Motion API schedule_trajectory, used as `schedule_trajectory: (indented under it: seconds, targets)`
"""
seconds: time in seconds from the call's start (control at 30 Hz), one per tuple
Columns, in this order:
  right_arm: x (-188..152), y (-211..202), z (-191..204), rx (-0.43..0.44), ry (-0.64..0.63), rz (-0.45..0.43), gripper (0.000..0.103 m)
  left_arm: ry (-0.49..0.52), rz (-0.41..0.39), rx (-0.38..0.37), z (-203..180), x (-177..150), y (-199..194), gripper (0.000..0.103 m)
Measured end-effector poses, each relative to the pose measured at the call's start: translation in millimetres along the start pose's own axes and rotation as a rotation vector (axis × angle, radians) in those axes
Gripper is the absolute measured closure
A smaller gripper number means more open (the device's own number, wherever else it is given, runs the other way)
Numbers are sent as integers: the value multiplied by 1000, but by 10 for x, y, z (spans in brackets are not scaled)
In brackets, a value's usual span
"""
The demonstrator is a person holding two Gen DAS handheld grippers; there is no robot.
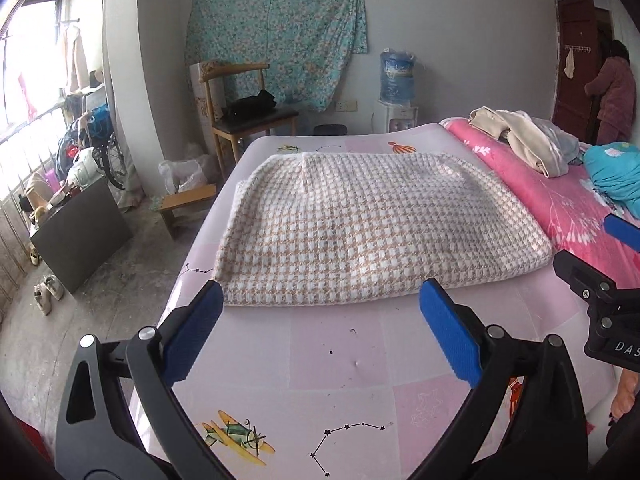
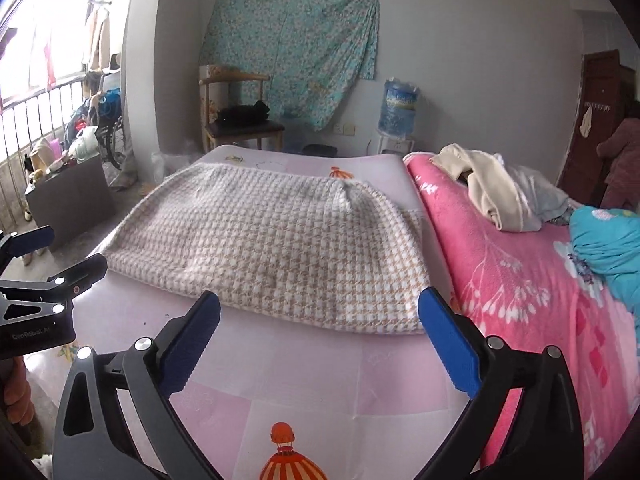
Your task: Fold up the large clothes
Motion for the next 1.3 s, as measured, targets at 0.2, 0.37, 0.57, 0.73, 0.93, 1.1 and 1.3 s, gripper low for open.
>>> schedule_trajectory:
  seconds: [0.2,0.37,0.57,0.73,0.93,1.1,1.3]
  targets:
    - [-57,-18,50,4,16,31,6,16,25,87,-26,-97,13,8]
    - [-194,110,76,41,61,102,6,-11,109,83,-34,-295,129,8]
    - [-349,268,168,66,73,183,6,-32,187,73,-19,-449,249,8]
    - [-415,334,226,89,78,221,6,-62,231,70,5,-512,324,8]
    - [-436,361,254,88,56,245,6,-67,239,71,26,-520,336,8]
    - [-452,356,247,84,50,250,6,-65,235,70,25,-509,329,8]
    - [-446,341,239,81,50,247,6,-66,236,66,21,-508,327,8]
Point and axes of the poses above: each gripper's, at about its wrist camera, not at the fingertips, and y roughly the way its jaws point, z to its left, x to its top, the point moved 8 cm from there along y, roughly the way its jaws point, and after that the axes turned 14 degrees about -y, right-handed, at the moved point
